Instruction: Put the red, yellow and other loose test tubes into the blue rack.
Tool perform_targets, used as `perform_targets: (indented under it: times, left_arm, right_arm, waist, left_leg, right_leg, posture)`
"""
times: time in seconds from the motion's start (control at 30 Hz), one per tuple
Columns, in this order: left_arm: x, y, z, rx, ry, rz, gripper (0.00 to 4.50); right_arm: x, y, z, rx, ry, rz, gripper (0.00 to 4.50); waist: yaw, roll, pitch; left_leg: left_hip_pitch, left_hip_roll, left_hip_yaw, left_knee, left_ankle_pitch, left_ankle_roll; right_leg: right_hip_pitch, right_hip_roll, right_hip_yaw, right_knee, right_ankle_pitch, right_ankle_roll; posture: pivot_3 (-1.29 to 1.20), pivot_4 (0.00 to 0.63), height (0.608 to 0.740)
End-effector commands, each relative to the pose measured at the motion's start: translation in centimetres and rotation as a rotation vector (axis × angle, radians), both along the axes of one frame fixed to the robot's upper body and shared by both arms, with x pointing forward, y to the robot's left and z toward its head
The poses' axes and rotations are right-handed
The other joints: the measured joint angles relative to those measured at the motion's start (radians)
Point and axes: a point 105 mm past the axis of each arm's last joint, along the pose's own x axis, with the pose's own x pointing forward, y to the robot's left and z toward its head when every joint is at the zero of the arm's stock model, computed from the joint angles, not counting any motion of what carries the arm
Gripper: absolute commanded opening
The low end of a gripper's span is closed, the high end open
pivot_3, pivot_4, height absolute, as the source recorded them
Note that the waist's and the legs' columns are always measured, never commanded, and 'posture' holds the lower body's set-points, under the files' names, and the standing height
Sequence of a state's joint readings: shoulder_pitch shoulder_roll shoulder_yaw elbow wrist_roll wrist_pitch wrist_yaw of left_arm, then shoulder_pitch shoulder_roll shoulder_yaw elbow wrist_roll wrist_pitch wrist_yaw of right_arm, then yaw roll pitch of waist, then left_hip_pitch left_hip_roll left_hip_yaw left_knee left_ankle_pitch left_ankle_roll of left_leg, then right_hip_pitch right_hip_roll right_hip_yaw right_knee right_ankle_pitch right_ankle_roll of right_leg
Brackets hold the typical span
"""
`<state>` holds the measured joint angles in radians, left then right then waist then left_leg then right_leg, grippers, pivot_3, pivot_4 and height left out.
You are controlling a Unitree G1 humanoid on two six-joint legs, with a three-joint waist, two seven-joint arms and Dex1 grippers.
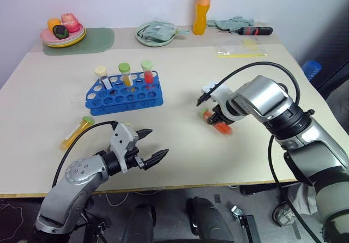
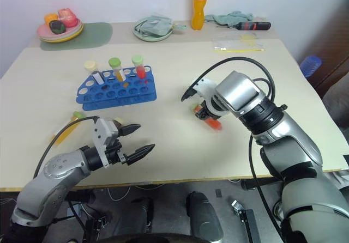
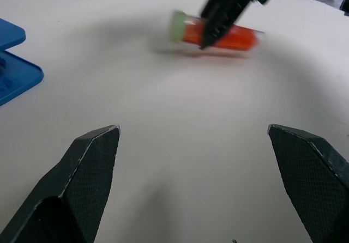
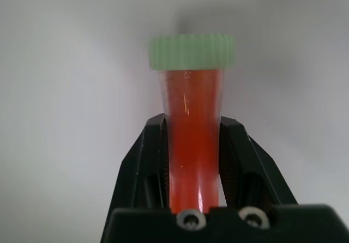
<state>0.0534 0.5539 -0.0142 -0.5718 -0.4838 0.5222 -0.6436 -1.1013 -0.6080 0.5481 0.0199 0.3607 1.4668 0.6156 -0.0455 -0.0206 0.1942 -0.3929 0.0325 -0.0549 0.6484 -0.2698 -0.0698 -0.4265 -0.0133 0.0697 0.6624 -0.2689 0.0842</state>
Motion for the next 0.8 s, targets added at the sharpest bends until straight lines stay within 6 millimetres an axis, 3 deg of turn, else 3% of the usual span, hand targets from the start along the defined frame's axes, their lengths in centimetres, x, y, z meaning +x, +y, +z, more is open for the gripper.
perform_targets:
  times: [0.03,0.07,0.13,0.33,0.6,0.8]
  left_arm:
    - [0.5,1.2,1.0,0.008,-0.054,0.058,4.50]
    - [0.8,1.8,0.9,0.009,-0.055,0.094,4.50]
    - [1.5,3.0,0.8,0.003,-0.058,0.159,4.50]
    - [2.9,5.6,1.7,-0.019,-0.113,0.291,4.50]
    - [2.9,8.6,2.8,0.021,-0.159,0.388,4.50]
    - [2.4,8.2,3.0,0.018,-0.157,0.388,4.50]
  right_arm:
    - [0.8,5.4,7.7,0.379,-0.406,0.210,0.76]
    - [1.0,6.5,9.4,0.532,-0.489,0.201,0.76]
    - [1.5,8.2,10.9,0.756,-0.578,0.152,0.76]
    - [2.4,12.5,10.3,1.093,-0.669,0.104,0.76]
    - [3.1,17.2,6.8,1.098,-0.705,0.105,0.76]
    - [4.2,17.9,5.6,1.049,-0.717,0.073,0.76]
  waist:
    - [-0.002,-0.001,0.000]
    - [-0.007,-0.001,-0.001]
    - [-0.015,0.000,0.000]
    - [-0.010,-0.001,-0.001]
    - [-0.024,-0.001,-0.001]
    - [-0.025,0.000,0.000]
  left_leg:
    - [0.000,0.000,0.000,0.000,0.000,0.000]
    - [0.000,0.000,0.000,0.000,0.000,0.000]
    - [0.001,0.001,0.000,-0.001,0.000,0.000]
    - [0.000,0.000,0.000,0.000,0.000,0.000]
    - [0.001,0.000,0.000,-0.001,0.000,0.000]
    - [0.001,0.001,0.000,-0.001,0.000,0.000]
  right_leg:
    - [0.000,0.000,0.000,0.000,0.000,0.000]
    - [0.000,0.001,0.000,0.000,0.000,0.000]
    - [0.000,0.002,0.000,0.001,0.000,0.000]
    - [0.000,0.000,0.000,0.001,0.000,0.000]
    - [0.000,0.000,0.000,0.002,0.000,0.000]
    - [0.000,0.000,0.000,0.002,0.000,0.000]
  posture:
    - [0.00,0.150,0.740]
    - [0.00,0.150,0.740]
    - [0.00,0.150,0.740]
    - [0.00,0.150,0.740]
    - [0.00,0.150,0.740]
    - [0.00,0.150,0.740]
